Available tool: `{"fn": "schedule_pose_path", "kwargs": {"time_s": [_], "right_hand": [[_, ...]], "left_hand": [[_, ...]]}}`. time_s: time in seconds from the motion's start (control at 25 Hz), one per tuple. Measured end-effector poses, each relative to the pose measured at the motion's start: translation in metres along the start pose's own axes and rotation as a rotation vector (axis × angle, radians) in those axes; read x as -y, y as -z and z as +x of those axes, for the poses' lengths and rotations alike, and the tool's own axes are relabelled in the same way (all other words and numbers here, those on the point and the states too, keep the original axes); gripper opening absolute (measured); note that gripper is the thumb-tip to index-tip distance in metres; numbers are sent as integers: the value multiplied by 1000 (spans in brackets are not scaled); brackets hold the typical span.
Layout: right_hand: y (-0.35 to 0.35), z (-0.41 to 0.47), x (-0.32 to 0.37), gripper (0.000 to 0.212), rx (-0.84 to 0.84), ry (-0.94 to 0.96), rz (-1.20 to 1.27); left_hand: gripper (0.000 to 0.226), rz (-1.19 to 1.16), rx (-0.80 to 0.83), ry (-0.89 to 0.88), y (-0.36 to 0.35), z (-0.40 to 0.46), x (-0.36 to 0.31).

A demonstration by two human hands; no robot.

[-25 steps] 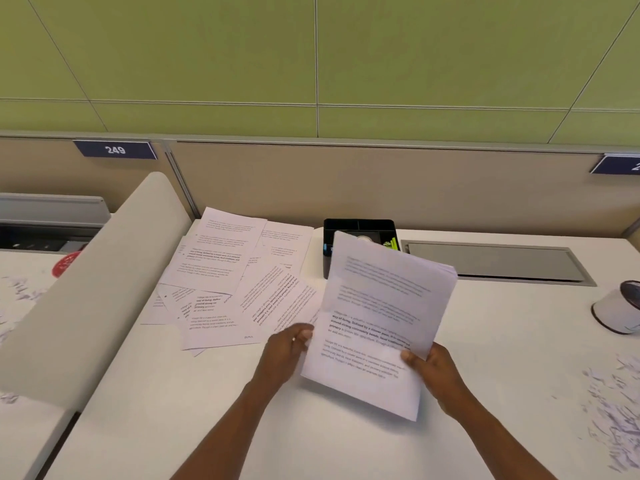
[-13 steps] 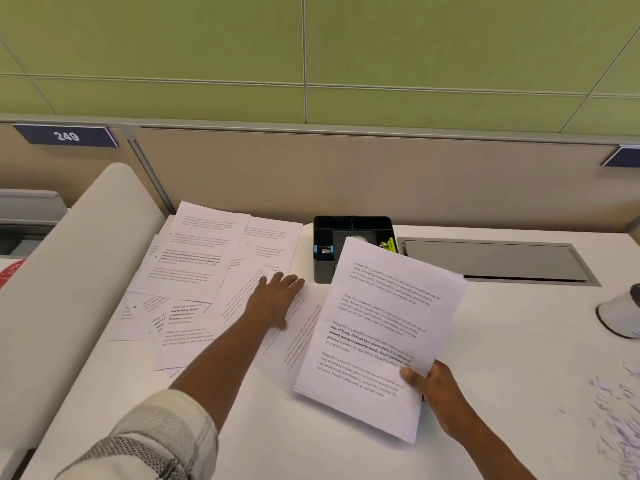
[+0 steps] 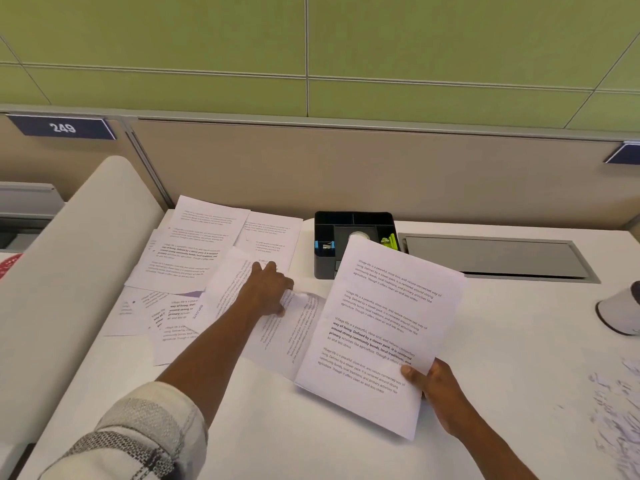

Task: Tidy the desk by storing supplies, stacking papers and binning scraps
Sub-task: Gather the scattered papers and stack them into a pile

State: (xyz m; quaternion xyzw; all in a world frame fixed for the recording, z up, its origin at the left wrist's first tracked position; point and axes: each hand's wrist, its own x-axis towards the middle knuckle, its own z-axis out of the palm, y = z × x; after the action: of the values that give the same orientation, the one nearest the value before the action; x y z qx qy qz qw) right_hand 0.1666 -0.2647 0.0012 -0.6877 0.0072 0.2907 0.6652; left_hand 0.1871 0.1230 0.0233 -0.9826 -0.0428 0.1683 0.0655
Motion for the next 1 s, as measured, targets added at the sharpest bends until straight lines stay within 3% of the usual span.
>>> {"fn": "schedule_pose_path", "kwargs": {"time_s": [0.2, 0.36, 0.48, 0.76, 1.0], "right_hand": [[9, -14, 2, 34, -33, -9, -2], [16, -30, 8, 33, -74, 17, -38], [20, -44, 14, 32, -101, 54, -34], [10, -67, 22, 30, -80, 132, -22], [-24, -80, 27, 32, 95, 136, -64]], "left_hand": [[46, -134, -95, 104, 24, -38, 17], [71, -285, -160, 184, 53, -80, 36], [79, -590, -187, 245, 77, -116, 50], [59, -1348, -237, 46, 112, -192, 53], [44, -1627, -308, 87, 80, -208, 12]]}}
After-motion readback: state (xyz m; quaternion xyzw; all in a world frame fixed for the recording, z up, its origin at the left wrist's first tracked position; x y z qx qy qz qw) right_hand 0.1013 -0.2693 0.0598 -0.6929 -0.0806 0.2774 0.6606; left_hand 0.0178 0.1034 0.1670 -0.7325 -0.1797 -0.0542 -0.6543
